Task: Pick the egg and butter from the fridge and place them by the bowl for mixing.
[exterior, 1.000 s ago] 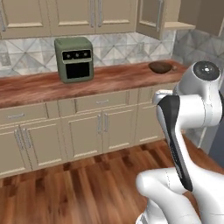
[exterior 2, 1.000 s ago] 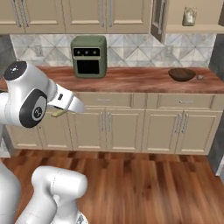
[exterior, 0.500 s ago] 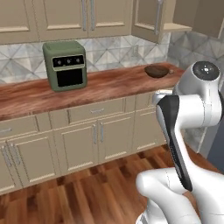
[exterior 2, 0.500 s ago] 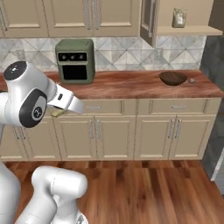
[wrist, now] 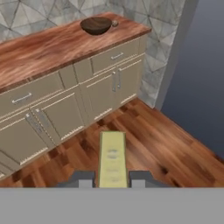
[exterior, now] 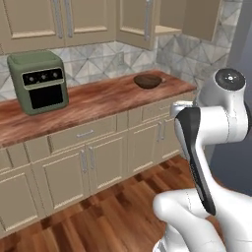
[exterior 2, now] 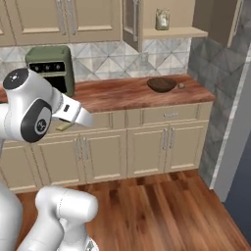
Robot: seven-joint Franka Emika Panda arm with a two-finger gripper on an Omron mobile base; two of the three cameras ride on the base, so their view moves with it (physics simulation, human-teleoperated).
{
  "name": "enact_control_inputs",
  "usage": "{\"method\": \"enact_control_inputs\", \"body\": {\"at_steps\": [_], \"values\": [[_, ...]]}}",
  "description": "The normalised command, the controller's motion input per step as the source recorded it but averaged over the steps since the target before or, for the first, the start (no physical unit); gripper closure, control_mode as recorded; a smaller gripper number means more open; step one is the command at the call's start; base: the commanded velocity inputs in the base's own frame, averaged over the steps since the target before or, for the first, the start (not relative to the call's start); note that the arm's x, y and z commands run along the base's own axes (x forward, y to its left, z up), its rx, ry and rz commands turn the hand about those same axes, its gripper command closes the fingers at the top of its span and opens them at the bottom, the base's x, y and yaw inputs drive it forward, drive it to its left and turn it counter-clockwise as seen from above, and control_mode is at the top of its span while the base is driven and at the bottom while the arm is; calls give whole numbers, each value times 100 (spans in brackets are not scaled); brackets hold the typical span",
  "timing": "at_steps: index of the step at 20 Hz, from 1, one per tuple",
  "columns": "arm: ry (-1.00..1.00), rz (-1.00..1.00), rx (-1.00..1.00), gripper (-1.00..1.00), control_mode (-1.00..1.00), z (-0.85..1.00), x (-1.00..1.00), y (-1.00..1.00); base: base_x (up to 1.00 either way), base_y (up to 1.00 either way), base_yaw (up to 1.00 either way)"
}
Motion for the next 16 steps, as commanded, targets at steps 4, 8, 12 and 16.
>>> {"method": "enact_control_inputs", "body": {"at_steps": [4,8,12,16], "values": [[0,0,0,100,100,0,0,0,55,-20,-19],[0,0,0,100,100,0,0,0,69,-23,-4],[0,0,0,100,100,0,0,0,80,-31,0],[0,0,0,100,100,0,0,0,77,-35,0]]}}
